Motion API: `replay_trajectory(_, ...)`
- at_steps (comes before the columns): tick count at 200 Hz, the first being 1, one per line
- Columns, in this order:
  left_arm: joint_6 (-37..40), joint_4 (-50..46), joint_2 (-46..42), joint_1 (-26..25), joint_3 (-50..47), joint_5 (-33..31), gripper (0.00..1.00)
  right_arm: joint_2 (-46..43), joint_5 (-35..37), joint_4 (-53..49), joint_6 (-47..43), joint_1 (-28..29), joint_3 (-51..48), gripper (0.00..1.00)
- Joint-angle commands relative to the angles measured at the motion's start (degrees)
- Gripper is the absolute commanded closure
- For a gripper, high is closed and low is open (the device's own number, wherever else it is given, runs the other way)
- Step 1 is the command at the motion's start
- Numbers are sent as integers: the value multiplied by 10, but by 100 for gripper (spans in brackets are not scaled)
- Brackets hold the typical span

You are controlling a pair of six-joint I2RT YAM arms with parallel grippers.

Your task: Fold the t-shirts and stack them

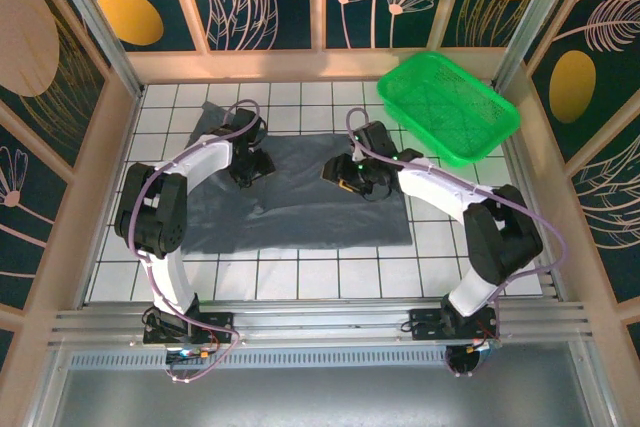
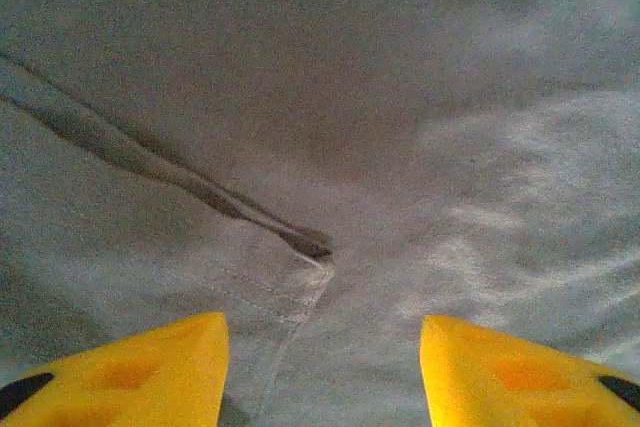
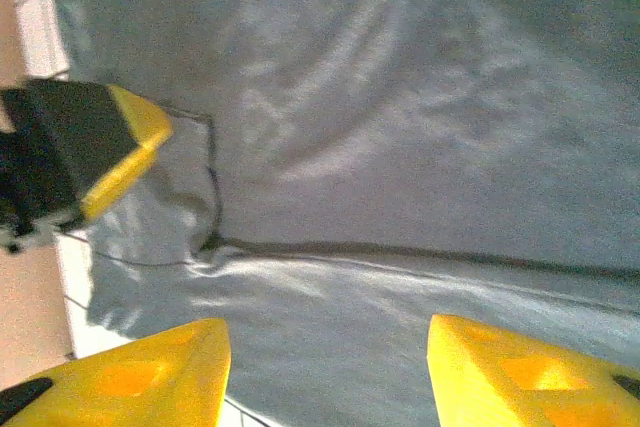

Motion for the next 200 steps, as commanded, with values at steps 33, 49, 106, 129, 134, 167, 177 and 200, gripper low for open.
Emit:
replay_trajectory(33, -20, 15, -145, 78, -97, -14, 61, -89, 81, -6, 39, -48, -128, 53)
replay_trajectory(49, -27, 39, -161, 123, -148, 8, 73, -87, 85, -8, 38, -62, -151, 56)
replay_trajectory(106, -50, 106, -104, 189, -238, 41, 86, -16, 125, -54, 30, -72, -155, 63)
replay_trajectory(129, -56, 112, -107, 189, -280, 44, 83, -8, 138, -95, 42, -71, -171, 64)
replay_trajectory(134, -55, 110, -112, 189, -292, 41, 82, -10, 139, -103, 42, -69, -175, 64)
replay_trajectory(167, -49, 71, -188, 188, -369, -3, 80, -37, 139, -157, 46, -43, -189, 64)
replay_trajectory(177, -48, 60, -213, 189, -387, -13, 79, -51, 135, -170, 51, -31, -191, 63)
replay_trajectory(200, -48, 45, -247, 190, -389, -31, 74, -77, 122, -182, 66, -2, -188, 61)
